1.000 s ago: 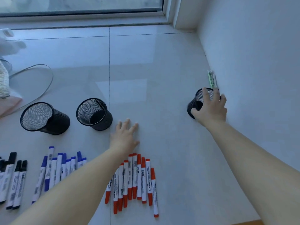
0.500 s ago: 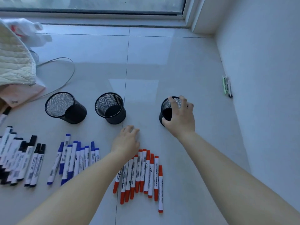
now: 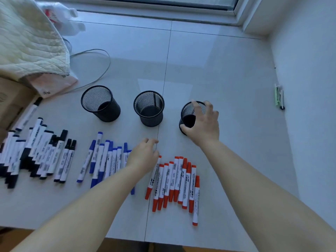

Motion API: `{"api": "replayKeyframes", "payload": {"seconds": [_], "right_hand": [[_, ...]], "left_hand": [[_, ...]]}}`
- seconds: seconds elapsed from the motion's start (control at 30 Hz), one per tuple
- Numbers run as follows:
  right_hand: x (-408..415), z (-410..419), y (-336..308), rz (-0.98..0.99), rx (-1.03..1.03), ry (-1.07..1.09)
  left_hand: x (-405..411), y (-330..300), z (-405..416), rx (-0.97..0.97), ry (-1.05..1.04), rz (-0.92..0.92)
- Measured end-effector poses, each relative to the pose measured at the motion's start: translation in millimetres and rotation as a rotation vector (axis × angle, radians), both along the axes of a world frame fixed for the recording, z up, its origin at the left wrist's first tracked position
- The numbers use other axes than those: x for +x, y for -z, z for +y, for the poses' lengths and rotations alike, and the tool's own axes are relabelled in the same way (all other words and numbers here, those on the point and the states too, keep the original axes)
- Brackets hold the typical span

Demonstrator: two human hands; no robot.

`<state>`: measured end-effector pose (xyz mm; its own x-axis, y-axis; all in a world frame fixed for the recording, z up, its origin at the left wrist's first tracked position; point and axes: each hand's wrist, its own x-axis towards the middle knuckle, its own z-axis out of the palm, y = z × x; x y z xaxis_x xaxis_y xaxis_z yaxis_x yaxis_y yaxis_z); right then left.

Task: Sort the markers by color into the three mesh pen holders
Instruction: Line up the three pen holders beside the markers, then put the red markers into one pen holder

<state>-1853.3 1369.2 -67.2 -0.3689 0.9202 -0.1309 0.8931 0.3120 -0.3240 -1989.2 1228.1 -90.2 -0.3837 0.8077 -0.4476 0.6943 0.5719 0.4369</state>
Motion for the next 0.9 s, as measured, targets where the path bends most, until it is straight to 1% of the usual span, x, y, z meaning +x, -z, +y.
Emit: {"api": "replayKeyframes", "payload": {"seconds": [0.07, 0.1, 0.2, 0.27, 0.33, 0.4, 0.47, 0.53, 0.6, 0.73, 0.9], "right_hand": [[3.3, -1.5, -2.2, 0.021, -0.023, 0.024], [6.4, -4.1, -3.6, 0.07, -0.015, 0.053], [23.0, -25.8, -4.0, 0.342, 0.095, 0.18], [39.2, -50.2, 2.2, 0.42, 0.127, 0.299], [57.8, -77.5, 14.3, 0.392, 0.027, 0.434], [74.6, -104.2, 27.3, 0.317, -0.157, 0.522], [85.8, -127.2, 37.1, 0.259, -0.326, 0.555], [88.2, -142.7, 41.0, 0.224, -0.41, 0.541], [84.5, -152.0, 41.5, 0.189, -0.432, 0.491], [74.5, -162.1, 41.2, 0.126, -0.401, 0.427], [68.2, -168.1, 42.9, 0.036, -0.404, 0.39]], "left_hand": [[2.1, -0.4, -3.9, -0.035, -0.014, -0.018], [3.7, -0.5, -5.7, -0.053, -0.028, -0.026], [12.6, -1.1, -13.6, -0.105, -0.075, -0.053], [19.2, -0.7, -19.7, -0.141, -0.091, -0.081], [23.8, 0.8, -26.4, -0.159, -0.129, -0.103], [27.3, 2.6, -32.5, -0.16, -0.16, -0.098], [32.0, 4.0, -37.3, -0.153, -0.186, -0.092], [38.3, 5.3, -41.0, -0.143, -0.192, -0.069], [44.7, 7.2, -44.0, -0.13, -0.185, -0.036], [52.2, 12.2, -47.6, -0.077, -0.225, -0.032], [54.9, 18.1, -52.2, -0.025, -0.23, 0.022]]}}
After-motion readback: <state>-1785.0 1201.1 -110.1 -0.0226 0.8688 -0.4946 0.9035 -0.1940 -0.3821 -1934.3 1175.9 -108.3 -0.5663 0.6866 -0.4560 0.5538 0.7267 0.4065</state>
